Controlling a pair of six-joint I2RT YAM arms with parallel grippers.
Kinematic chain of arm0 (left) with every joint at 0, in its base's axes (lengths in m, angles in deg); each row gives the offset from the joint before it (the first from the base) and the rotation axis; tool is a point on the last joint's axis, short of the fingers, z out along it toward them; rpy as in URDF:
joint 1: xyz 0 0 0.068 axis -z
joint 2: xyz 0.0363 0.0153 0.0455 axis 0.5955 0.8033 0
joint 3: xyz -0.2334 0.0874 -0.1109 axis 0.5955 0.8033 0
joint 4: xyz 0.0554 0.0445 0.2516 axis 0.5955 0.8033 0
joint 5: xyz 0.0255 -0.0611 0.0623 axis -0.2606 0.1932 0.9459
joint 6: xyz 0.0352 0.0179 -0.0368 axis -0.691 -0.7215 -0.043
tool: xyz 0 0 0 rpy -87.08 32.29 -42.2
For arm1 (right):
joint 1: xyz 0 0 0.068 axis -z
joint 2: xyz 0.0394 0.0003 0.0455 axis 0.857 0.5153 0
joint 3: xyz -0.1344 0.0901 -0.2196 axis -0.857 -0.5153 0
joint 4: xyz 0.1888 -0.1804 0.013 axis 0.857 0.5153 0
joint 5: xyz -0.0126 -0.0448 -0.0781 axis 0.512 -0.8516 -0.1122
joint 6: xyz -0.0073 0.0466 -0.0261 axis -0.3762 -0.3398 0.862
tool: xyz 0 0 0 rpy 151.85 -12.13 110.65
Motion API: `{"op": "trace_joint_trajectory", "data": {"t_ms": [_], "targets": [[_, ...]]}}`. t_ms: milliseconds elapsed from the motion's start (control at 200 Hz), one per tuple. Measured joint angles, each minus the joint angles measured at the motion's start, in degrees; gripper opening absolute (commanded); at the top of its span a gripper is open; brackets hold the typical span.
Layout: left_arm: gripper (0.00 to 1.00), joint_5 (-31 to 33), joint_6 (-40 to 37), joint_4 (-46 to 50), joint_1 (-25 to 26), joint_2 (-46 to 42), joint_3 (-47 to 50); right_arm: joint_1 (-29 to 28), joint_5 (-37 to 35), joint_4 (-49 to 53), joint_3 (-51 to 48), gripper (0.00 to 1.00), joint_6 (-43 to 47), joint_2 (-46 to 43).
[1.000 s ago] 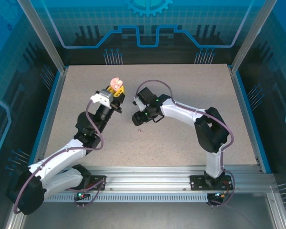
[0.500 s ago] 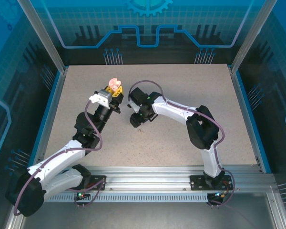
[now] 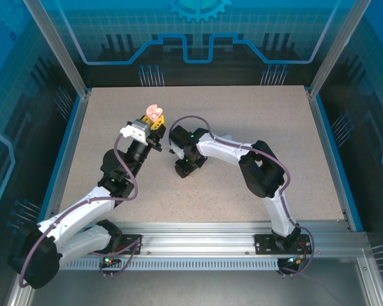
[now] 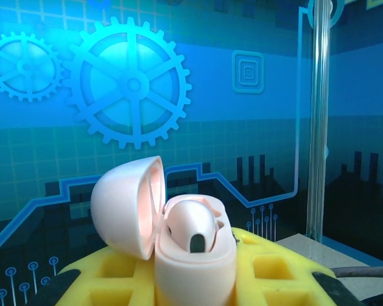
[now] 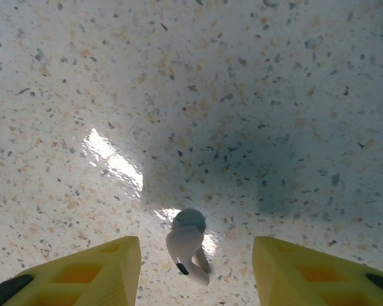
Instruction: Insert wireless bluetooth earbuds into charging case
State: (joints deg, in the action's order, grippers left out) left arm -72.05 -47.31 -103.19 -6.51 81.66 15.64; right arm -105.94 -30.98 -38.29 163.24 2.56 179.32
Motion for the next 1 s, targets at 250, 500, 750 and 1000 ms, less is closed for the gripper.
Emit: {"op": "trace_joint_trajectory", "data": {"t_ms": [250,500,750,1000], "targets": [[0.0,0.0,0.6,0.0,-0.2,0.3,0.0,-0.4,-1.2,0.9,0.9,0.44,0.5,1.1],[0.0,0.0,0.7,0.0,-0.3,0.3,0.0,-1.1,-2.5,1.7,1.1,0.43,1.2,2.6],[0.0,0.0,0.8,0.0,-0.3,0.3,0.0,-1.6,-3.2,1.9,1.1,0.39,1.4,3.0],[0.0,0.0,0.8,0.0,-0.3,0.3,0.0,-1.6,-3.4,2.1,1.1,0.37,1.7,3.0]]}}
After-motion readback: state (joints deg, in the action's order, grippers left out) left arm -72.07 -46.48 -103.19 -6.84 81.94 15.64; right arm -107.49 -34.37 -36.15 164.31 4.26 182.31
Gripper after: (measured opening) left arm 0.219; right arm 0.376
